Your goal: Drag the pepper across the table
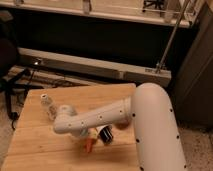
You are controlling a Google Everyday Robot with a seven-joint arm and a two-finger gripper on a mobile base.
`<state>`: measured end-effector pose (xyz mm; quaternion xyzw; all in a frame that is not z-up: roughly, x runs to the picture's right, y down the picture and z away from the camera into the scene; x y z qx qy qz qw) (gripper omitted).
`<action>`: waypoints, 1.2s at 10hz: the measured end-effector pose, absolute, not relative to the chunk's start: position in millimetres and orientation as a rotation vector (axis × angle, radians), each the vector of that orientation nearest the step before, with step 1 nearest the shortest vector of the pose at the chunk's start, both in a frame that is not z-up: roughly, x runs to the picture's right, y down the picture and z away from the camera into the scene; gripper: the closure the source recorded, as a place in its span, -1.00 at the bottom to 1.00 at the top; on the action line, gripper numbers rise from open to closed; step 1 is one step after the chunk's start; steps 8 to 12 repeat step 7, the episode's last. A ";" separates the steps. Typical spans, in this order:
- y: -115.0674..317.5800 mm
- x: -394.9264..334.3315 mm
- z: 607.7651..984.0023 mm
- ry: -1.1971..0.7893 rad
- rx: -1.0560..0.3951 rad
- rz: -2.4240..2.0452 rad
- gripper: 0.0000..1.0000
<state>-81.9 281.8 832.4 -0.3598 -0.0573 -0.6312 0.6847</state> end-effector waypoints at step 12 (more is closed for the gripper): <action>294.5 -42.8 823.6 -0.111 -0.854 -1.385 0.62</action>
